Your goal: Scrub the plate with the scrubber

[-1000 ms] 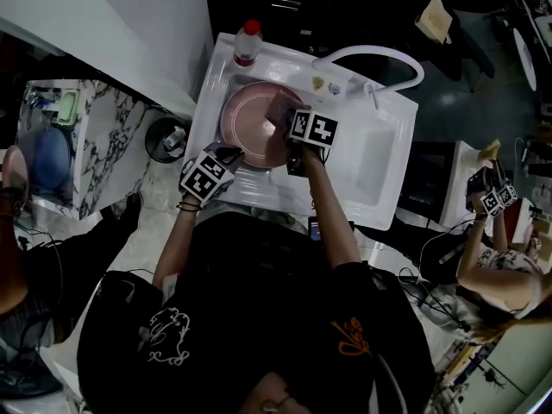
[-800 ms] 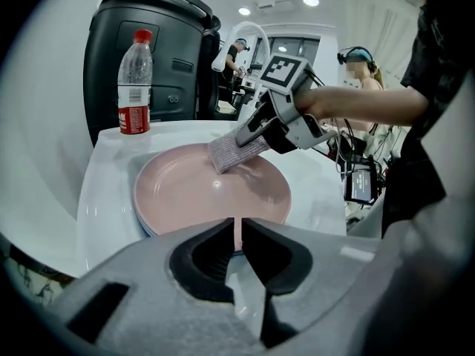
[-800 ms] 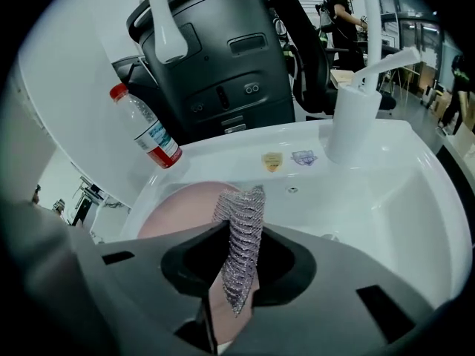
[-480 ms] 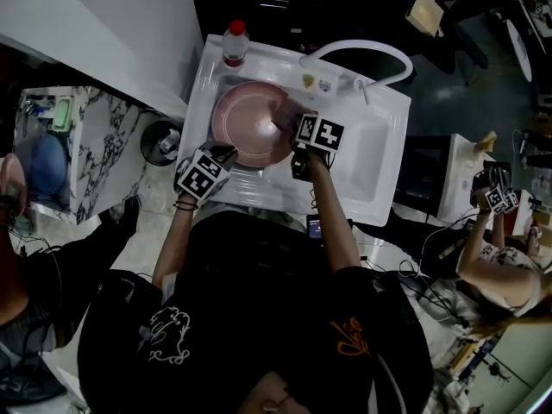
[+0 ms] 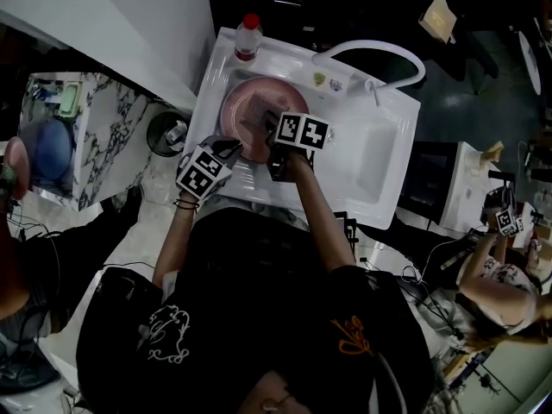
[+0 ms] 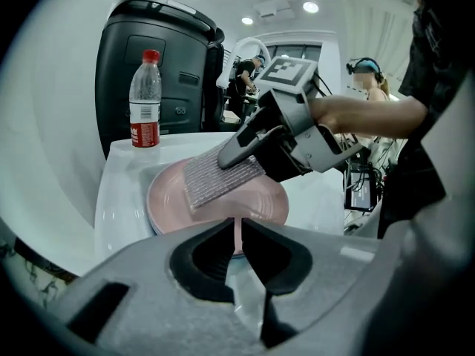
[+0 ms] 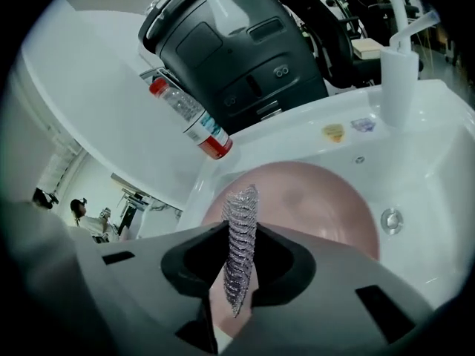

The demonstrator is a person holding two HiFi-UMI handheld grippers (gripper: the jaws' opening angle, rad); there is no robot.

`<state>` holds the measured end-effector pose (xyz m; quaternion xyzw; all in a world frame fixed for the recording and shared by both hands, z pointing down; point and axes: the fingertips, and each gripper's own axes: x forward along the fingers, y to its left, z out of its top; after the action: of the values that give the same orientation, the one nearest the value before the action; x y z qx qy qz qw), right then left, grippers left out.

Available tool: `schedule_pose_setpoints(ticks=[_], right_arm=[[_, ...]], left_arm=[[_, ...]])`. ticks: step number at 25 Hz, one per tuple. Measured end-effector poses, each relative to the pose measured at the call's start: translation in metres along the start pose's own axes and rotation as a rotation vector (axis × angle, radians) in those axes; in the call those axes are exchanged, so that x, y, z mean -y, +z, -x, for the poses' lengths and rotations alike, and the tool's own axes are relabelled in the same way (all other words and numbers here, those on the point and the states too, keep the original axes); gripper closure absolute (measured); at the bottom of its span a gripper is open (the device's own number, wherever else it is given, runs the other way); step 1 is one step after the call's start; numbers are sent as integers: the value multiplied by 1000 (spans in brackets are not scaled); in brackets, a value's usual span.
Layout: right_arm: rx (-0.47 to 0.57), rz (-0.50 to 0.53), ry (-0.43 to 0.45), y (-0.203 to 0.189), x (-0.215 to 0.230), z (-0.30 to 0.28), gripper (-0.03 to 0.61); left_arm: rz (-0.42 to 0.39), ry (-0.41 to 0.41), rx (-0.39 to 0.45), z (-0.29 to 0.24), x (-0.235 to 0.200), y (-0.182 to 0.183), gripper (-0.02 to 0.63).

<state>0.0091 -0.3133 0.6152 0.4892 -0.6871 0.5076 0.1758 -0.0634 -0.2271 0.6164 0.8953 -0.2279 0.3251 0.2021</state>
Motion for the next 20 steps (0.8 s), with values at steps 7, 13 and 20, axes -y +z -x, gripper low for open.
schedule_pose_setpoints(ticks=[7, 13, 20], right_arm=[[-85, -74, 61, -22, -24, -31, 499], [-143, 12, -16, -23, -7, -40, 499], [-153, -2, -29, -27, 6, -38, 499]], left_arm=[[5, 0, 3, 9, 5, -8, 572], [-9, -10, -4, 7, 10, -9, 572], [-40, -36, -26, 0, 17, -11, 572]])
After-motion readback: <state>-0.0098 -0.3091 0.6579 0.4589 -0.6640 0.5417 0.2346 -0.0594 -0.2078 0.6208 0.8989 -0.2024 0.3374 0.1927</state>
